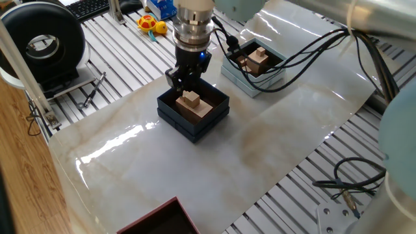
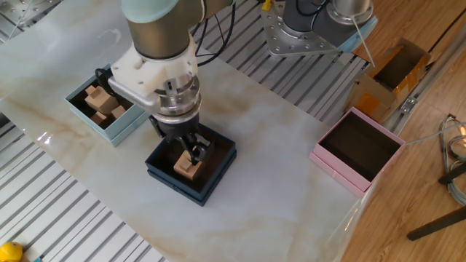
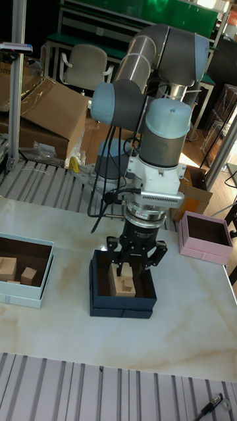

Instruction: Move an object from one box to another

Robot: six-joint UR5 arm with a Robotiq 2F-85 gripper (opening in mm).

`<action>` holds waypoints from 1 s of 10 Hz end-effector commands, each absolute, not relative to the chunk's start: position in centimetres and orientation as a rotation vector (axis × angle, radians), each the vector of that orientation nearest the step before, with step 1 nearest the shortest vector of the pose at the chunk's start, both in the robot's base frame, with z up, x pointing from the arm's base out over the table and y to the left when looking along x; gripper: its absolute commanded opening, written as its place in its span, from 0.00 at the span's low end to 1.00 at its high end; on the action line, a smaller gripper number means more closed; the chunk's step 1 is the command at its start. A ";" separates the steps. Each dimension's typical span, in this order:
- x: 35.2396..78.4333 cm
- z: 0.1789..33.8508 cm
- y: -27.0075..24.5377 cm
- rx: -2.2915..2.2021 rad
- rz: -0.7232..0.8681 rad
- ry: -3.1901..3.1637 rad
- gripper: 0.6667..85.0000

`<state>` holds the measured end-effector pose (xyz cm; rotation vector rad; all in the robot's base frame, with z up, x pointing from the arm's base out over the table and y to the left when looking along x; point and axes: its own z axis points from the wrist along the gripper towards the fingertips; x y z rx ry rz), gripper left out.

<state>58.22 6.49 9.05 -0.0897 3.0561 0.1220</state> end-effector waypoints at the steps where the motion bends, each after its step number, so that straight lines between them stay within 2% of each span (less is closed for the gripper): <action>1: 57.8 8.2 6.0 -0.104 0.113 3.039 0.60; 4: 57.4 7.4 6.3 -0.119 0.067 3.029 0.60; 10: 57.0 7.2 6.6 -0.158 0.075 3.017 0.58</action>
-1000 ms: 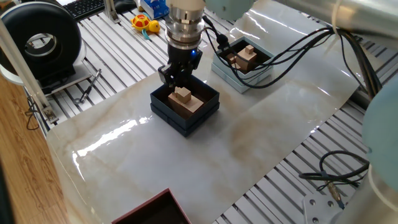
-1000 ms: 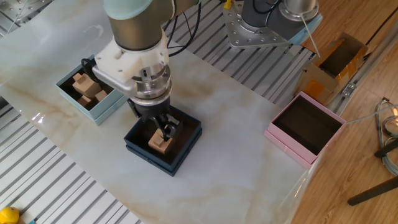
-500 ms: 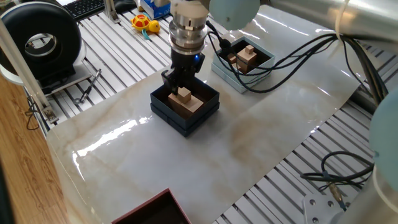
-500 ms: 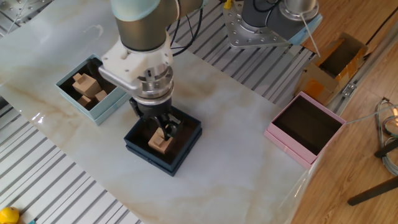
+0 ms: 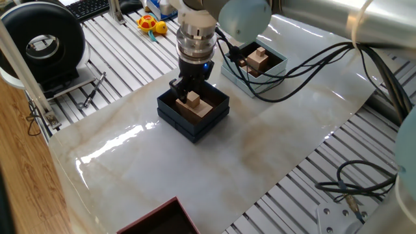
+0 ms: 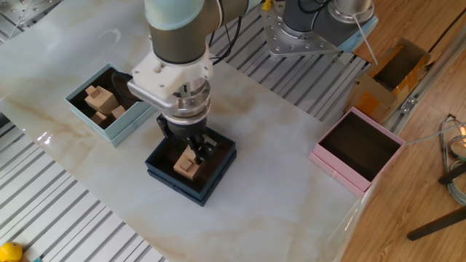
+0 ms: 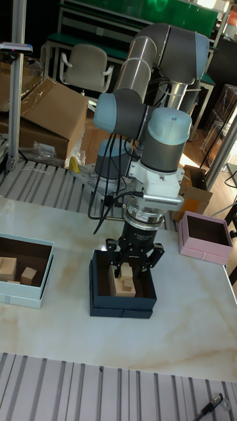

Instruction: Move an object from one box to another

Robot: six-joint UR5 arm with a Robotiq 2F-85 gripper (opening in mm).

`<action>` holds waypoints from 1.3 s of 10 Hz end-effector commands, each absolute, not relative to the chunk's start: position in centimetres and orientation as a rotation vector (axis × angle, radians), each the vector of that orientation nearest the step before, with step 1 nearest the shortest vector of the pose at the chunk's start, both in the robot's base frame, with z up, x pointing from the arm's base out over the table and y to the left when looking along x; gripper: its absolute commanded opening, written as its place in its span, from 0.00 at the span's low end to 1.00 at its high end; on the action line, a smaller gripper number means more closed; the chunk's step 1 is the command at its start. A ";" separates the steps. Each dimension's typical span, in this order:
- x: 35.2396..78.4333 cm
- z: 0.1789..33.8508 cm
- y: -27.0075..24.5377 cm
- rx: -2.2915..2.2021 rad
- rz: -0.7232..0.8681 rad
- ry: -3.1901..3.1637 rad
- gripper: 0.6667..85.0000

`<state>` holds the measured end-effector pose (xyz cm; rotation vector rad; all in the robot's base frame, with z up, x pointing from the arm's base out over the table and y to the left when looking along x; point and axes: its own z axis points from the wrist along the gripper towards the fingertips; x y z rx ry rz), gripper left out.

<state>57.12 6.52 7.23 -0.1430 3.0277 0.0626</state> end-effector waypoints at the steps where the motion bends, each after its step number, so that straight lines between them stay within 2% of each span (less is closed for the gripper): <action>1: 57.1 7.1 6.4 -0.159 0.072 3.009 0.55; 3: 58.0 7.2 6.1 -0.193 0.065 2.953 0.43; 4: 58.0 7.5 5.6 -0.184 0.036 2.951 0.18; 5: 57.8 8.1 5.3 -0.186 0.021 2.959 0.01; 9: 55.8 14.4 6.8 -0.177 0.064 2.992 0.01; 13: 59.1 14.7 6.4 -0.157 0.024 2.867 0.01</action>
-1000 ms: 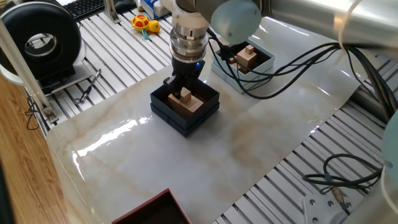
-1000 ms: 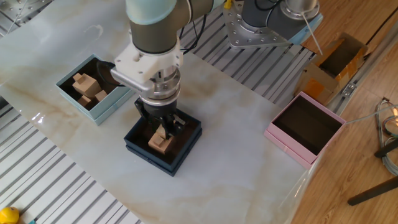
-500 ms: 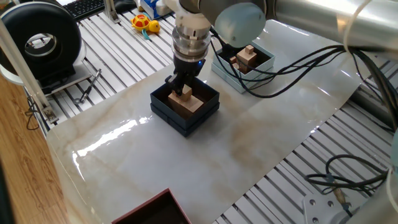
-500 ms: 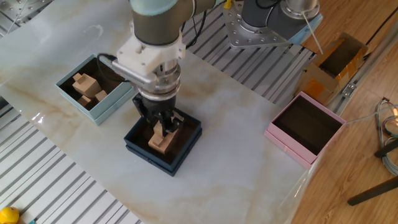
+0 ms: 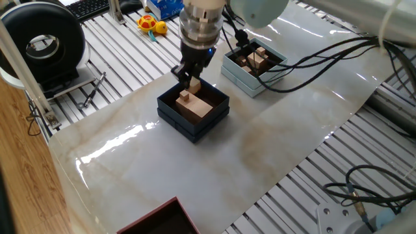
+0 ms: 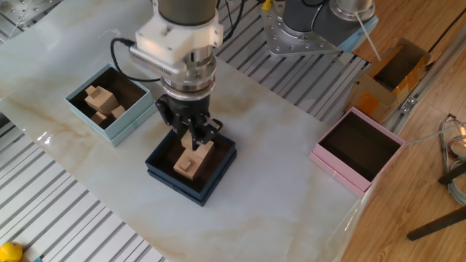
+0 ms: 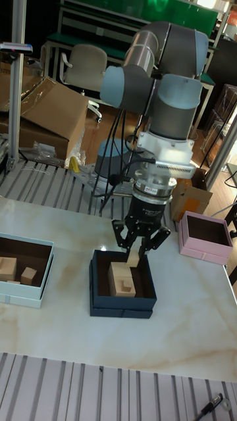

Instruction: Move an object from one box to another

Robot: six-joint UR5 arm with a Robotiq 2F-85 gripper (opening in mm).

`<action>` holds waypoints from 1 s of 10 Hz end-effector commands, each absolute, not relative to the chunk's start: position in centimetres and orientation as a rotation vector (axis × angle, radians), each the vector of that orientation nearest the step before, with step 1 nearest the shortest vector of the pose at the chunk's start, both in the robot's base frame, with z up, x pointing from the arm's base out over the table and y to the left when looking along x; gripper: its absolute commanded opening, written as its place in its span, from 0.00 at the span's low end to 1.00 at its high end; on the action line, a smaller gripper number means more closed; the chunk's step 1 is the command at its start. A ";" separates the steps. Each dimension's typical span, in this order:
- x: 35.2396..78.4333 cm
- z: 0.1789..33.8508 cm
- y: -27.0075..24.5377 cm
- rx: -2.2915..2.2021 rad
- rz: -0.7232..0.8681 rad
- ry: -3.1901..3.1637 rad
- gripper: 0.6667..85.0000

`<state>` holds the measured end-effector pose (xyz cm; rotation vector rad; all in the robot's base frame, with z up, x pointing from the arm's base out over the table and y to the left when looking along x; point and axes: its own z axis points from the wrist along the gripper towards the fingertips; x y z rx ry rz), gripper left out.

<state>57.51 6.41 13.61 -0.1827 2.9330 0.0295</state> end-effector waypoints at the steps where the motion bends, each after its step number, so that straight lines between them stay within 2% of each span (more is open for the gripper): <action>1: 59.3 14.9 5.4 -0.176 -0.005 2.866 0.01; 3: 57.4 17.8 1.2 -0.297 0.033 2.895 0.01; 5: 57.1 17.5 0.8 -0.251 0.077 2.902 0.01; 7: 58.3 17.7 -0.7 -0.063 0.013 2.873 0.01; 9: 58.7 17.6 0.2 -0.053 0.022 2.855 0.01; 10: 59.1 17.1 -3.4 -0.165 0.002 2.855 0.01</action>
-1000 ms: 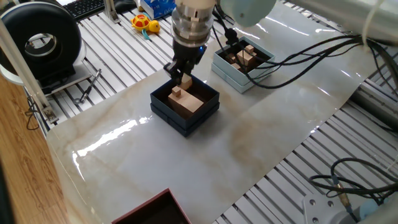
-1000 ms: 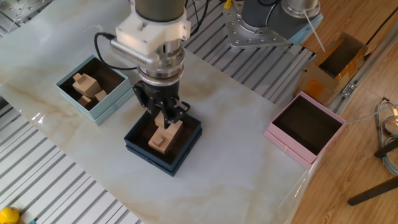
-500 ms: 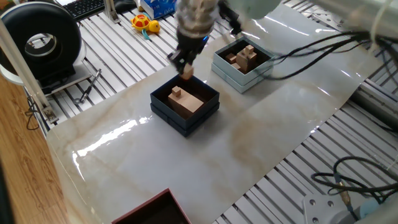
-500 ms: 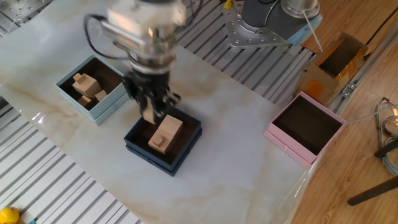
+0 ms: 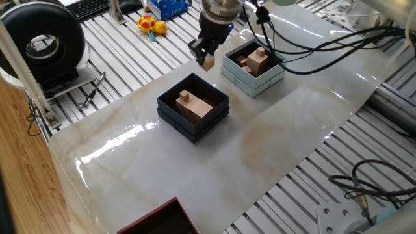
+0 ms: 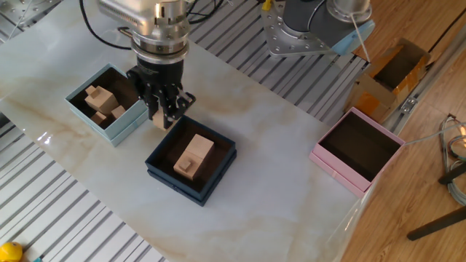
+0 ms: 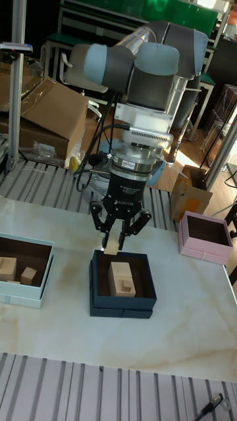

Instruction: Move an object from one box to another

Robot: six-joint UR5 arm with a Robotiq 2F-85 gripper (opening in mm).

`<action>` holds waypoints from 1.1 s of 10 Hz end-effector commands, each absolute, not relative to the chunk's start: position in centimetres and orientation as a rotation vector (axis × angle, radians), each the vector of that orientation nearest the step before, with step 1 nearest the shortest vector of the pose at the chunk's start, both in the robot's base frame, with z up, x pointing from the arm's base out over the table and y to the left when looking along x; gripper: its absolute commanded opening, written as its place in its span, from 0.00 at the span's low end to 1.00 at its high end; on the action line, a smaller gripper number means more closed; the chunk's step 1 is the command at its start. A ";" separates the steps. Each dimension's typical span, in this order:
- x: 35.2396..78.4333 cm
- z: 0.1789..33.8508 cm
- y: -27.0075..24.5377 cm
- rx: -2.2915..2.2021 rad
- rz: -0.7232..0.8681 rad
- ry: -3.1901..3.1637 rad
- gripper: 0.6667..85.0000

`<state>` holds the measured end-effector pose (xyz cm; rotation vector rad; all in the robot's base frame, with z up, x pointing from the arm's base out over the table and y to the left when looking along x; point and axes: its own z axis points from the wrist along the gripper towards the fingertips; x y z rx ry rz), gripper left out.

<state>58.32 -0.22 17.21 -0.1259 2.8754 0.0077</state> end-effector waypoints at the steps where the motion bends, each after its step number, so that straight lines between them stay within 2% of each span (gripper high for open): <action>1: 59.4 16.7 -6.3 -0.266 0.045 2.843 0.01; 3: 58.6 17.0 -7.9 -0.313 0.096 2.862 0.01; 7: 58.3 16.9 -8.8 -0.045 -0.013 2.897 0.01; 9: 59.6 14.7 -13.0 -0.146 0.008 2.896 0.01; 10: 60.2 14.0 -15.0 -0.216 0.071 2.886 0.01; 11: 60.2 14.5 -16.6 -0.276 0.089 2.886 0.01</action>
